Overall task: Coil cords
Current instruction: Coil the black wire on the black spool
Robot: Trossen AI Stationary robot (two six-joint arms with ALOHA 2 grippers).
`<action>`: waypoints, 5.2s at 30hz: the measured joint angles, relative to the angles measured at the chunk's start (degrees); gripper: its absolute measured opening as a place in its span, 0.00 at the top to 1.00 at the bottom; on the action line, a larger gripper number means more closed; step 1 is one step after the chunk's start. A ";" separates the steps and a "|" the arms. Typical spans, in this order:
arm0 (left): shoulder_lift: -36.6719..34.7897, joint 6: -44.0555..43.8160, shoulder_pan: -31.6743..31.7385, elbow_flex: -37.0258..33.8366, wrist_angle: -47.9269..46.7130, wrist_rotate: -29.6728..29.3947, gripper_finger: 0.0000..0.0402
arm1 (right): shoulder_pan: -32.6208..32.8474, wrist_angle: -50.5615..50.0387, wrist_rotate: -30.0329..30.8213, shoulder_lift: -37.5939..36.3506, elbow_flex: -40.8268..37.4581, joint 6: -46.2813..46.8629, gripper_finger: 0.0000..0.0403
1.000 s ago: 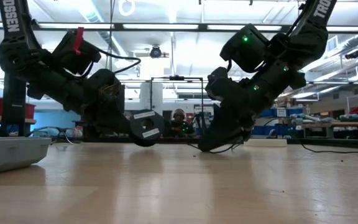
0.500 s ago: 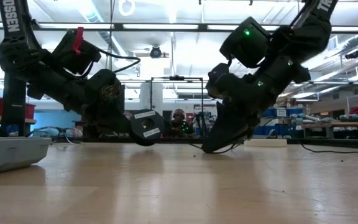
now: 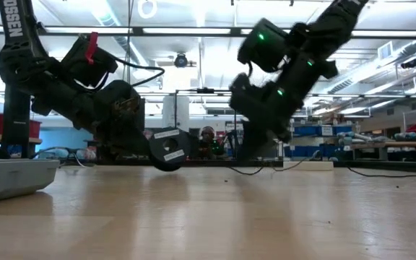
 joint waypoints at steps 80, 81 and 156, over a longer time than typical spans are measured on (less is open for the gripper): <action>0.09 1.25 -0.72 1.64 2.41 0.77 1.00 | 0.50 -7.14 -8.77 0.04 6.08 -4.87 1.00; 0.09 1.24 -0.72 1.62 3.69 1.36 1.00 | 0.50 -8.79 -8.69 0.04 6.08 -4.63 1.00; 0.02 2.86 -0.72 2.36 5.15 -3.96 1.00 | 2.27 -12.10 -2.02 -0.34 6.03 -1.04 1.00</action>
